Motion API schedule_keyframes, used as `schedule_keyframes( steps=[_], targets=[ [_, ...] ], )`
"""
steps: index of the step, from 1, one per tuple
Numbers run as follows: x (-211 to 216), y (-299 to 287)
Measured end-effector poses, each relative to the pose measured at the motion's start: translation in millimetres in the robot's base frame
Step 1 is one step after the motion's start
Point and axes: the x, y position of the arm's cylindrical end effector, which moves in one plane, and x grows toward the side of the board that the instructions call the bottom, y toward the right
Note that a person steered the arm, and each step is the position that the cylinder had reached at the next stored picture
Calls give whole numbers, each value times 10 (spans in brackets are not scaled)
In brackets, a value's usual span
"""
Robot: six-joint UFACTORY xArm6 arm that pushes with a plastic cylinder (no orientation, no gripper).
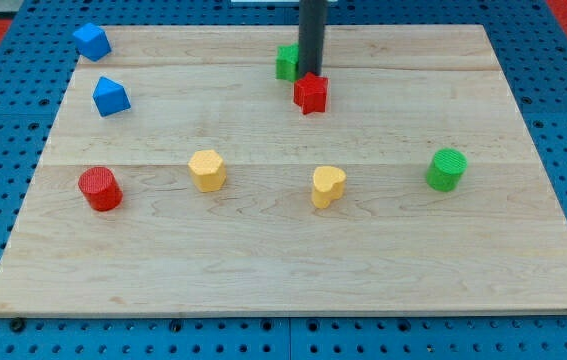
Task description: Move the green star towards the top center of the board
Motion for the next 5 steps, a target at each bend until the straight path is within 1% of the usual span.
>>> schedule_keyframes(
  steps=[1, 2, 3, 5],
  targets=[
    [-221, -169],
    [-334, -210],
    [-191, -221],
    [-129, -761]
  ],
)
